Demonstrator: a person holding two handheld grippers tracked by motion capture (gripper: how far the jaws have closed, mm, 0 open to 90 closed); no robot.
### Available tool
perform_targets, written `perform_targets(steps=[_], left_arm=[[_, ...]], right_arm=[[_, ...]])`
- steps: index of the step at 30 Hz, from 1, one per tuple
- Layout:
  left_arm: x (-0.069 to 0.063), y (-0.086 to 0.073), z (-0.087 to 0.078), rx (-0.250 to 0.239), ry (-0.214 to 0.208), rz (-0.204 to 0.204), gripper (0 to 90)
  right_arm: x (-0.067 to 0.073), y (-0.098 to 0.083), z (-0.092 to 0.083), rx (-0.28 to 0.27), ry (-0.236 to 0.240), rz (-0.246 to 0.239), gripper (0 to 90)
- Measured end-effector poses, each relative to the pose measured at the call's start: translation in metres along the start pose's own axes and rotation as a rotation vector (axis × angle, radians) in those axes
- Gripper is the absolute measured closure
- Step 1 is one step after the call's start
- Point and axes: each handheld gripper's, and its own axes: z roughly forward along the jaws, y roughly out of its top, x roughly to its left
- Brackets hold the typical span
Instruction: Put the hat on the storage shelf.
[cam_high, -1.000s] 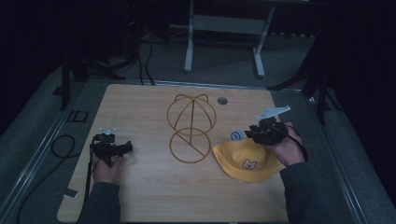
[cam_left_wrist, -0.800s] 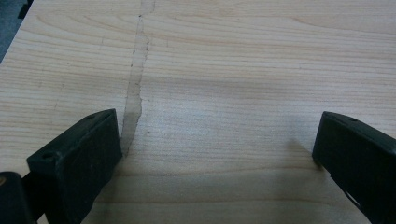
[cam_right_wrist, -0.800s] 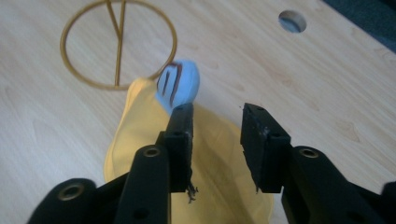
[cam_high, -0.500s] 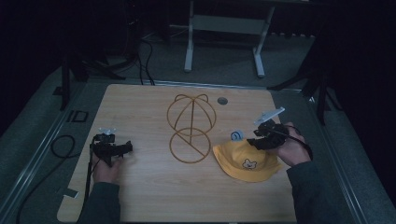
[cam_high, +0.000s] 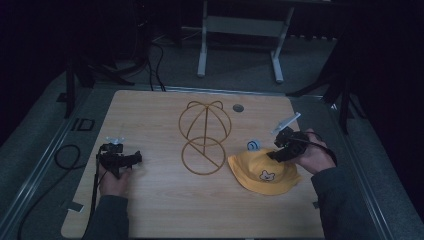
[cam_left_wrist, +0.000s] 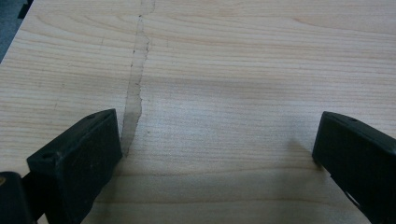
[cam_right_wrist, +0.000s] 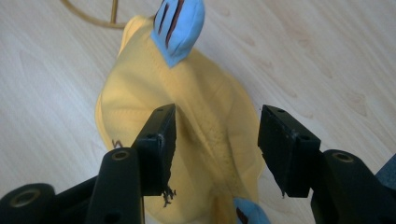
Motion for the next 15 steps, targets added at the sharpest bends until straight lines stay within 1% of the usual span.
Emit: perform_targets(steps=[3, 5, 7, 11, 13, 15], left_arm=[[-0.0001, 0.0000, 0.0000, -0.001, 0.000, -0.001, 1.3], [0.0000, 0.0000, 0.0000, 0.000, 0.000, 0.000, 1.3], [0.0000, 0.0000, 0.0000, -0.001, 0.000, 0.000, 1.3], [0.0000, 0.0000, 0.0001, -0.001, 0.000, -0.001, 1.3], [-0.0001, 0.0000, 0.0001, -0.001, 0.000, -0.001, 1.3], [0.0000, 0.0000, 0.0001, -0.001, 0.000, -0.001, 1.3]], right_arm=[[-0.0011, 0.0008, 0.0016, 0.031, 0.010, -0.022, 46.1], [-0.0015, 0.0011, 0.0020, 0.039, 0.014, -0.024, 46.1], [-0.0031, 0.0017, 0.0034, 0.054, 0.028, -0.040, 46.2], [-0.0046, 0.0033, 0.0055, 0.075, 0.032, -0.051, 47.0], [-0.0052, 0.0044, 0.0072, 0.080, 0.043, -0.051, 47.3], [-0.0047, 0.0058, 0.0096, 0.096, 0.052, -0.053, 47.6]])
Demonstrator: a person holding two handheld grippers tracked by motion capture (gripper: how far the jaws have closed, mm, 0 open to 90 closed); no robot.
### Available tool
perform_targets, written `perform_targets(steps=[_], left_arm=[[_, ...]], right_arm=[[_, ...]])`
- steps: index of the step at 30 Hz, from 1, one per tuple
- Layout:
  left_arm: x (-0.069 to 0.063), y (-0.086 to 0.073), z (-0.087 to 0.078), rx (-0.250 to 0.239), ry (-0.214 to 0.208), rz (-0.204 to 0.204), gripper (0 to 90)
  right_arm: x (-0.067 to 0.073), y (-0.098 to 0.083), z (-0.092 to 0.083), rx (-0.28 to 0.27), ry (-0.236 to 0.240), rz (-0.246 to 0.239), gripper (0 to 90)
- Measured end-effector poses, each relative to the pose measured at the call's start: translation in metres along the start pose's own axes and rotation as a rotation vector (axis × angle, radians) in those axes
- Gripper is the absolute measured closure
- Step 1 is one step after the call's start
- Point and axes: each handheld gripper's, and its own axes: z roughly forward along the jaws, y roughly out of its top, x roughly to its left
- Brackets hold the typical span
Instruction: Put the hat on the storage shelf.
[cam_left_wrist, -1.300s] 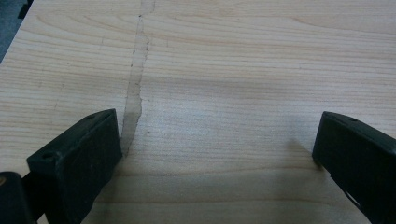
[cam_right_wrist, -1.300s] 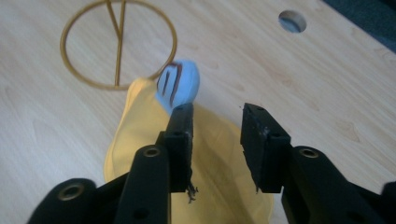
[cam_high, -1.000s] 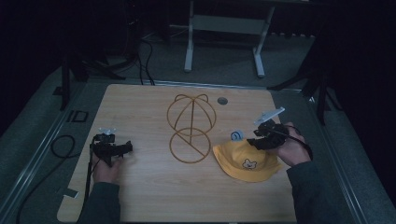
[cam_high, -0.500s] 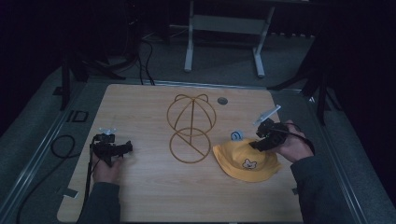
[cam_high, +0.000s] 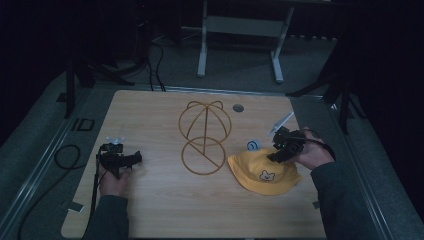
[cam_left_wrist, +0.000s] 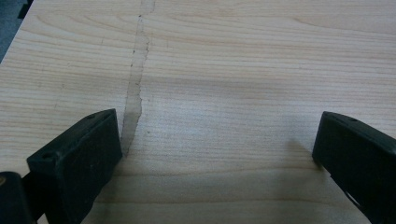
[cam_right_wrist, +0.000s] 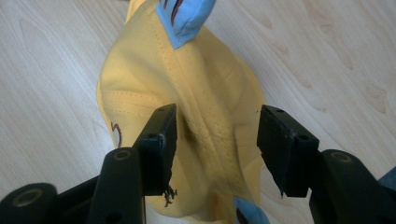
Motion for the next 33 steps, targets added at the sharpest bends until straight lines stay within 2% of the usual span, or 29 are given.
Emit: perform_targets(steps=[6, 7, 8, 11, 13, 22, 33], left_arm=[[0.000, 0.000, 0.000, 0.000, 0.000, 0.000, 1.3], [0.000, 0.000, 0.000, 0.000, 0.000, 0.000, 1.3], [0.000, 0.000, 0.000, 0.000, 0.000, 0.000, 1.3], [0.000, 0.000, 0.000, -0.001, 0.000, -0.001, 1.3], [0.000, 0.000, 0.000, -0.001, 0.000, -0.001, 1.3], [0.000, 0.000, 0.000, 0.000, 0.000, 0.001, 1.3], [0.000, 0.000, 0.000, 0.001, 0.000, 0.001, 1.3]], right_arm=[[0.001, 0.004, 0.007, 0.078, 0.019, -0.018, 52.8], [0.000, 0.005, 0.008, 0.098, 0.026, -0.018, 57.0], [0.000, 0.005, 0.008, 0.098, 0.026, -0.018, 57.0], [0.001, 0.006, 0.010, 0.141, 0.036, -0.030, 73.6], [0.003, 0.008, 0.010, 0.163, 0.012, -0.060, 81.3], [0.008, 0.008, 0.003, 0.136, -0.026, -0.092, 83.3], [0.010, 0.007, -0.009, 0.066, -0.099, -0.085, 83.6]])
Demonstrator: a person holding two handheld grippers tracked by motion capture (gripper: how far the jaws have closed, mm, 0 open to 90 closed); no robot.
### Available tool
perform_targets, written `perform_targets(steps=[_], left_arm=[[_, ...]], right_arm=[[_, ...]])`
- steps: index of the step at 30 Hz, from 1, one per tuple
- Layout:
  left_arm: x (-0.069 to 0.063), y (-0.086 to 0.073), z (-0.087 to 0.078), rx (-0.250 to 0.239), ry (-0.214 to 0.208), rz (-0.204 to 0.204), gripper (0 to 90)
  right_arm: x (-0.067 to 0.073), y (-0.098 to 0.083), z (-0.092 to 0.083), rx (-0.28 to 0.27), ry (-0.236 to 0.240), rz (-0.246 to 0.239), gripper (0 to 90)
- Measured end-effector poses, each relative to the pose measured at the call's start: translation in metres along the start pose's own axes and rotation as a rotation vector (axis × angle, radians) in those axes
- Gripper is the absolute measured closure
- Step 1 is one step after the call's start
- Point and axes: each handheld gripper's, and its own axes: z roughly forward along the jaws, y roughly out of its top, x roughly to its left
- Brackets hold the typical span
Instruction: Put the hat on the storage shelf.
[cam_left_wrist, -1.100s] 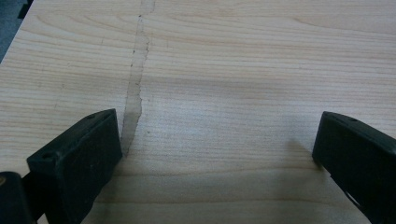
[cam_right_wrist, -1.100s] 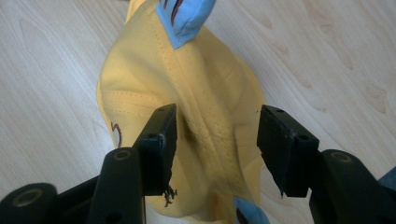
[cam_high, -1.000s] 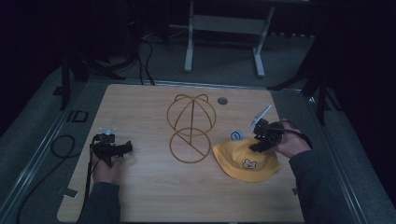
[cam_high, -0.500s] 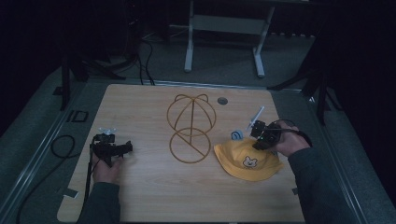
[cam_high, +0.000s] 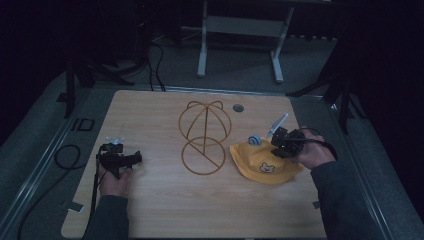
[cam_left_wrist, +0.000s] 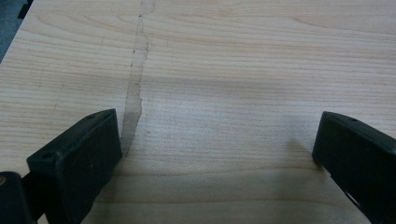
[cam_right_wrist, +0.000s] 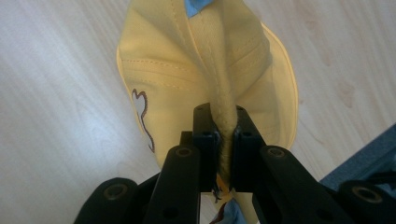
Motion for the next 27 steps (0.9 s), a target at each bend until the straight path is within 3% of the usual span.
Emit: perform_targets(steps=[9, 16, 27], left_arm=[[0.000, 0.000, 0.000, 0.000, 0.000, 0.000, 1.3], [0.000, 0.000, 0.000, 0.000, 0.000, -0.001, 1.4], [0.000, 0.000, 0.000, -0.001, 0.000, -0.001, 1.3]], right_arm=[[-0.002, 0.000, -0.001, -0.048, -0.080, 0.062, 84.0], [-0.005, -0.004, -0.005, -0.083, -0.111, 0.115, 84.1], [-0.009, -0.010, -0.015, -0.212, -0.180, 0.213, 84.3]])
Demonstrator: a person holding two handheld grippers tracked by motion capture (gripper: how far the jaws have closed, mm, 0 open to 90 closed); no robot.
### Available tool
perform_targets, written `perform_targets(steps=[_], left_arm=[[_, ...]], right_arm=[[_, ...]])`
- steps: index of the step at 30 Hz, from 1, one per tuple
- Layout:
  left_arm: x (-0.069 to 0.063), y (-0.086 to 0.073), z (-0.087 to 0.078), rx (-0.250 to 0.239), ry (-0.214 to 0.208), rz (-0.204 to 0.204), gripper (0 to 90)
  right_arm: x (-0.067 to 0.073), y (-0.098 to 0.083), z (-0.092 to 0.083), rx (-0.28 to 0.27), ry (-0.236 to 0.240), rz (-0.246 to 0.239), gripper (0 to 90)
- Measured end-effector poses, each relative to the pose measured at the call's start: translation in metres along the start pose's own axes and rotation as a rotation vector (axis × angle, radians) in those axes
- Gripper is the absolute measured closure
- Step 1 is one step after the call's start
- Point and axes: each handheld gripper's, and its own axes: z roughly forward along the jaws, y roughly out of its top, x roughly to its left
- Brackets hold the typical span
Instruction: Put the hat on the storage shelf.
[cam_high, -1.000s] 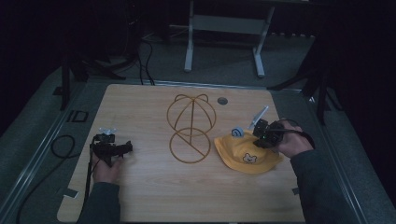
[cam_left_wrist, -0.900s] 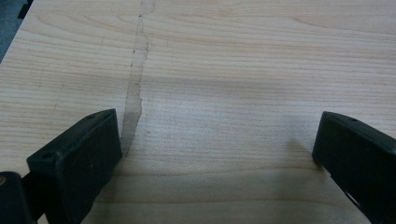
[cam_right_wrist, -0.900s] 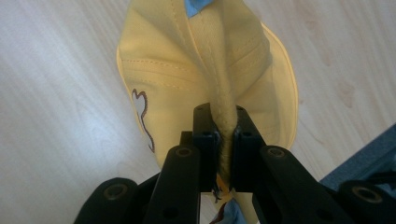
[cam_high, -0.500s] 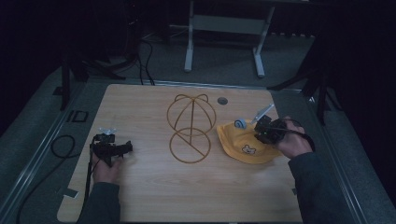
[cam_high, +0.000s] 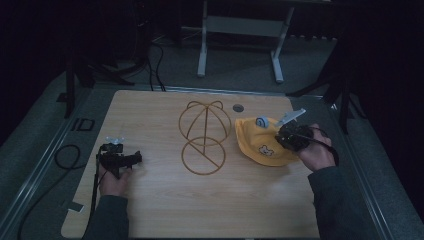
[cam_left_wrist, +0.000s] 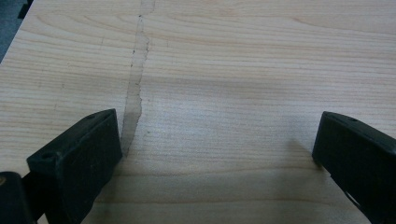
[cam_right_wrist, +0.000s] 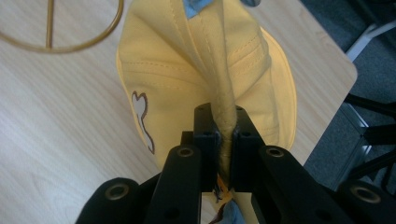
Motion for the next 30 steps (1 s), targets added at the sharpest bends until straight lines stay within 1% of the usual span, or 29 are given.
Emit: perform_targets(steps=[2, 7, 9, 14, 26, 30], left_arm=[[0.000, 0.000, 0.000, 0.000, 0.000, 0.000, 1.3], [0.000, 0.000, 0.000, 0.000, 0.001, 0.003, 1.3], [0.000, 0.000, 0.000, 0.000, 0.000, 0.000, 1.3], [0.000, 0.000, 0.000, 0.001, 0.000, 0.000, 1.3], [0.000, 0.000, 0.000, 0.000, 0.000, 0.001, 1.3], [0.000, 0.000, 0.000, 0.000, 0.000, 0.000, 1.3]], right_arm=[[-0.001, 0.000, -0.002, -0.014, -0.004, 0.016, 84.3], [-0.003, -0.002, -0.006, -0.055, -0.020, 0.034, 84.3], [-0.004, -0.003, -0.009, -0.066, -0.013, 0.050, 84.3], [-0.004, -0.003, -0.012, -0.087, -0.023, 0.053, 84.3], [-0.006, -0.004, -0.026, -0.158, -0.014, 0.081, 84.3], [-0.006, -0.005, -0.031, -0.178, -0.018, 0.076, 84.3]])
